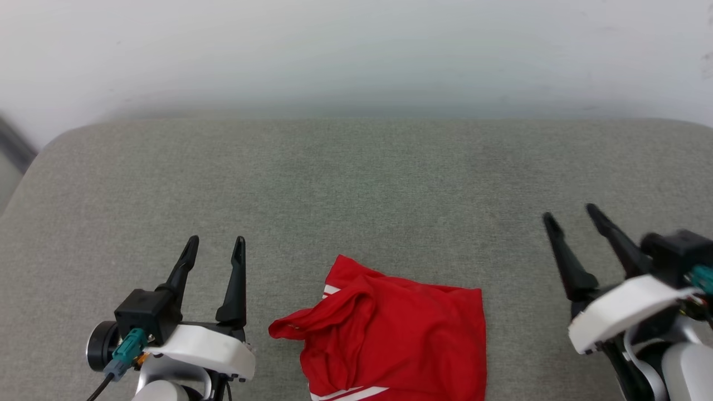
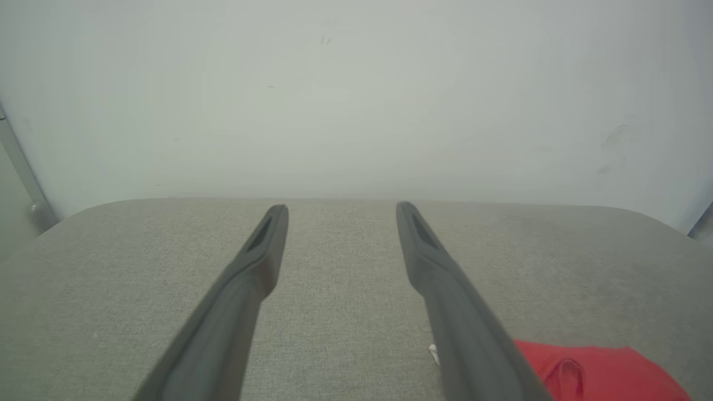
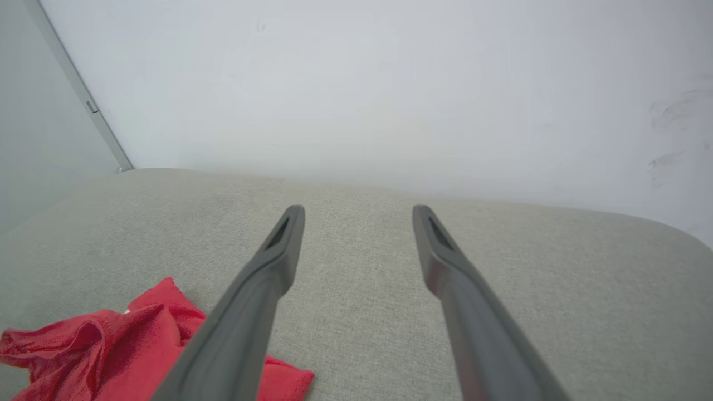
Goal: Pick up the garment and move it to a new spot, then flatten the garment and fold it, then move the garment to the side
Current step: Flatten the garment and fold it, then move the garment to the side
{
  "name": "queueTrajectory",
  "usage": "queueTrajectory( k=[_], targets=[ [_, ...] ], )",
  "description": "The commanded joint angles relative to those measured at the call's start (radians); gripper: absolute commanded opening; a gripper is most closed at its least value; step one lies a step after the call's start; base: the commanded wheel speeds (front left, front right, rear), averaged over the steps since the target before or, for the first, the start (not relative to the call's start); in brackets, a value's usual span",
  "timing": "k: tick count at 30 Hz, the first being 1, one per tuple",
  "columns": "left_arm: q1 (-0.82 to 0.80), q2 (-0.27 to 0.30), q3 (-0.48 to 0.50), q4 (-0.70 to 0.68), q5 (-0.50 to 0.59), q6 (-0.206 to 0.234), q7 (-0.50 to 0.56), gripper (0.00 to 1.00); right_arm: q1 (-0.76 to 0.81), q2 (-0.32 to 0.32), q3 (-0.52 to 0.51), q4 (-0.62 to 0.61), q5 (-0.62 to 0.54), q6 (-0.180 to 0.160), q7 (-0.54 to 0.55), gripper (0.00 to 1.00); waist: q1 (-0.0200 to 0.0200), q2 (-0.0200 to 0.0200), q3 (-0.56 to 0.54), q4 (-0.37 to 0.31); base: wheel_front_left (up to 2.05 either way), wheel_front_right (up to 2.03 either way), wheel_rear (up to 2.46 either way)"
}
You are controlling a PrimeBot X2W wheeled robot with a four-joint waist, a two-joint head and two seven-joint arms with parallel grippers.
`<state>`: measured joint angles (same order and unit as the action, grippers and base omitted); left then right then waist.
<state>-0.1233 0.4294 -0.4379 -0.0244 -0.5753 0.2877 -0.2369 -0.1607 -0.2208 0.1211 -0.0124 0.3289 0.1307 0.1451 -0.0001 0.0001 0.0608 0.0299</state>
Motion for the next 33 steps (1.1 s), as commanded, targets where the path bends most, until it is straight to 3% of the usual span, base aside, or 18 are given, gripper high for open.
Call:
queueTrajectory(
  k=[1,9,20,27,33],
  targets=[
    [0.014,0.004,0.006,0.007,0.005,0.004,-0.007,1.0,0.036,0.023,-0.044,-0.025,-0.038,0.0,-0.046,1.0,0.0001,-0.0001,-0.007,-0.01,0.0,0.0,0.0],
    [0.044,0.01,0.016,0.038,0.01,0.011,-0.016,1.0,0.156,0.095,-0.123,-0.07,-0.087,0.0,-0.153,1.0,0.0001,-0.0001,-0.033,-0.026,0.0,0.0,0.0],
    [0.082,0.001,0.025,0.049,-0.002,0.005,-0.023,1.0,0.216,0.121,-0.132,-0.102,-0.126,0.0,-0.145,1.0,0.0001,-0.0001,-0.051,-0.025,0.0,0.0,0.0],
    [0.064,-0.015,0.036,0.059,0.0,-0.006,-0.026,1.0,0.225,0.123,-0.153,-0.11,-0.101,0.0,-0.089,1.0,0.0001,-0.0001,-0.051,-0.023,0.0,0.0,0.0],
    [0.055,-0.033,0.046,0.063,0.014,-0.018,-0.029,1.0,0.237,0.116,-0.281,-0.077,0.078,0.001,0.119,1.0,0.0001,-0.0001,-0.049,-0.002,0.0,0.0,0.0]
  ],
)
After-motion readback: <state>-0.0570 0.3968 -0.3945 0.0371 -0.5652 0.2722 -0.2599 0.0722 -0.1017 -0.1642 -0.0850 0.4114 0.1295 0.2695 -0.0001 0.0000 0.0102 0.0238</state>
